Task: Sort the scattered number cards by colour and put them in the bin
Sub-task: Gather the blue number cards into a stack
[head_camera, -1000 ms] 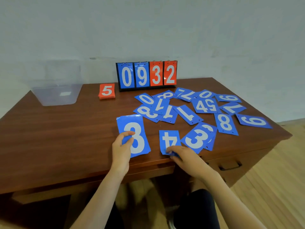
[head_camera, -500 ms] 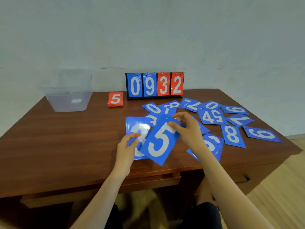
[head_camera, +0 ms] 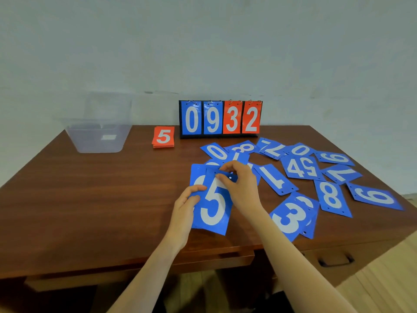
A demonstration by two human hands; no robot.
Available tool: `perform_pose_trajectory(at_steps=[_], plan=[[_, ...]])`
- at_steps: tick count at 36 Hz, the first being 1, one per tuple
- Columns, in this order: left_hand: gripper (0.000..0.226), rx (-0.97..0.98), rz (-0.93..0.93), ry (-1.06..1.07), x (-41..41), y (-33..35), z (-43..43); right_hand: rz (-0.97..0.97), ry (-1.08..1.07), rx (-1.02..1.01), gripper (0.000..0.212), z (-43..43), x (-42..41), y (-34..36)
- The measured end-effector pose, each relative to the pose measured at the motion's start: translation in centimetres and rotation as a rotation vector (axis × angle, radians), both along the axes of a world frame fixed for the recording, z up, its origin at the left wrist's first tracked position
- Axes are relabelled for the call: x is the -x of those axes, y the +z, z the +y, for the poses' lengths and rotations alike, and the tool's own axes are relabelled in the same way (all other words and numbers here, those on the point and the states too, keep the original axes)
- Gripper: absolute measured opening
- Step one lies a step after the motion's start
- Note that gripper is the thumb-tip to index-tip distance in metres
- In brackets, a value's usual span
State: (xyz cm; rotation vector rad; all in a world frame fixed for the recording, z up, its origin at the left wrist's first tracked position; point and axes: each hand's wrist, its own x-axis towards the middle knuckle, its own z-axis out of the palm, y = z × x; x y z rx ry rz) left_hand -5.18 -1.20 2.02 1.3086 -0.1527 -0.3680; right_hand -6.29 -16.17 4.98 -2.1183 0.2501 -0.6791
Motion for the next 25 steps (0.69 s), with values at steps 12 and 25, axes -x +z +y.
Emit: perform_pose_trajectory(at_steps=[12,25], plan=[[0.021,-0.124,-0.029,0.198,-5.4,-0.3,-0.9,0.207,-0.138,0.212,0.04,-4.6,-8.7,-2.3],[0.016,-0.226,-0.004,0.336,-11.0,-1.0,0.4,0.84,-0.057,0.53,0.077,-5.3,-22.0,-5.9]])
